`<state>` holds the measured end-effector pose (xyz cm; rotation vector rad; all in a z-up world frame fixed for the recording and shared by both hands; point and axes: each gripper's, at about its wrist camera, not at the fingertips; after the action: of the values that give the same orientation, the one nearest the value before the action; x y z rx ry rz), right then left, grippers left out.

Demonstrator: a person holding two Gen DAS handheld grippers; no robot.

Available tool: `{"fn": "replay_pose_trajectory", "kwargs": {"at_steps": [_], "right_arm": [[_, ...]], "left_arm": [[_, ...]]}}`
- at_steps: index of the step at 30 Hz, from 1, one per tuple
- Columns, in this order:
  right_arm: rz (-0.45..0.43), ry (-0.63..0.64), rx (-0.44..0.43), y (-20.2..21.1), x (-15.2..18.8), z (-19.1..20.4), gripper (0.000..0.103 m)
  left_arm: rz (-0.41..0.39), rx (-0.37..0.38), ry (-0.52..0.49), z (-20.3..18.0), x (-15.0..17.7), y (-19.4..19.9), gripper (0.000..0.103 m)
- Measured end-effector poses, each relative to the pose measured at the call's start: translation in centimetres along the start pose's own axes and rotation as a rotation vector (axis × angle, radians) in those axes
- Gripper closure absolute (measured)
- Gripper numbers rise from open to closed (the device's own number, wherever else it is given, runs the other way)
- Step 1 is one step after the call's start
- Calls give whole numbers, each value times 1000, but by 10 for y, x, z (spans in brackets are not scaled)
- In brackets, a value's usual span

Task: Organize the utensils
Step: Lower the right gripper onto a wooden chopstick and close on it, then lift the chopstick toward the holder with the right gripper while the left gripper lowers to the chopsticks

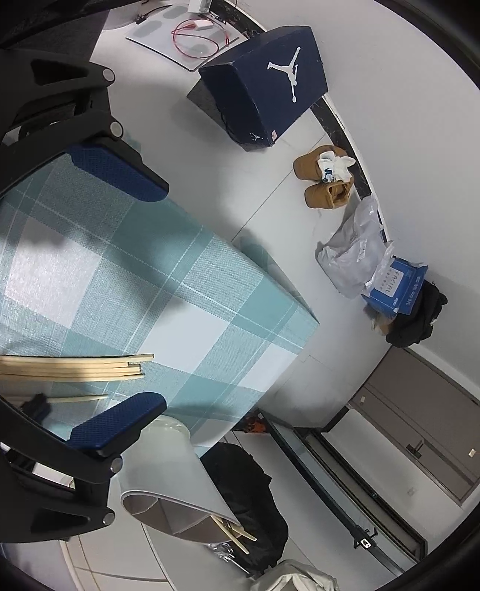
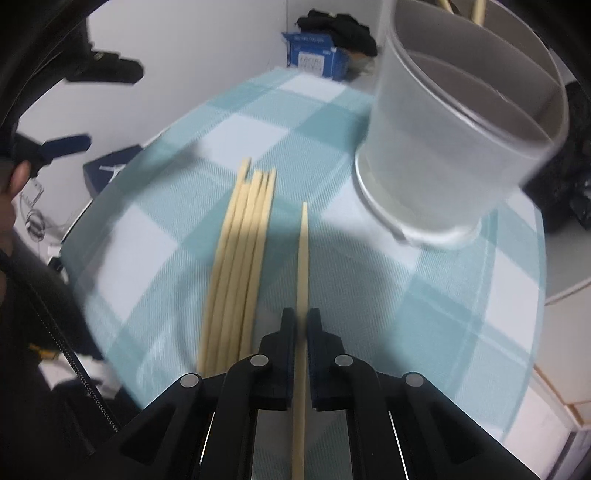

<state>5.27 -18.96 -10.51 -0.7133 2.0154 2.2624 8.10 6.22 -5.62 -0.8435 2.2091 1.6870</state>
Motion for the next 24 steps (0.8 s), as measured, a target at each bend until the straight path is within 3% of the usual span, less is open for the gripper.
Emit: {"fn": "replay_pose_trajectory", "kwargs": {"at_steps": [5,9,11,12,13,20,24], "right_arm": [[81,-66,-80,13,19,-22,98],[89,-111,-118,12,18,-30,94],[71,-106,-109,11,10,-30,92],[63,-102,-100,11,6,-30,82],[52,-96,-94,10,1,-29,78],[21,-20,-80,-6,-29,-18,77],[-3,-14,-74,-15,-32,-10,78]], "left_arm": [[-6,-1,4,-4,-4,1,2],[9,2,3,-7,-2,-2,2],[9,-4,-11,-9,0,-2,2],[9,-10,-16,-10,0,-2,2],[5,-19,-12,-9,1,-1,2],[-24,-65,-8,-6,5,4,2],[13,-96,-39,-7,9,-4,2]]}}
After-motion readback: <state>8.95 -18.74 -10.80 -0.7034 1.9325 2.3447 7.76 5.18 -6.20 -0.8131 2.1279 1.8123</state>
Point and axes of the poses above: each gripper's, at about its wrist camera, not at the fingertips, and y roughly against the way its jaws point, z to its left, x to its underside, and after that the axes turned 14 degrees about -y, right-handed
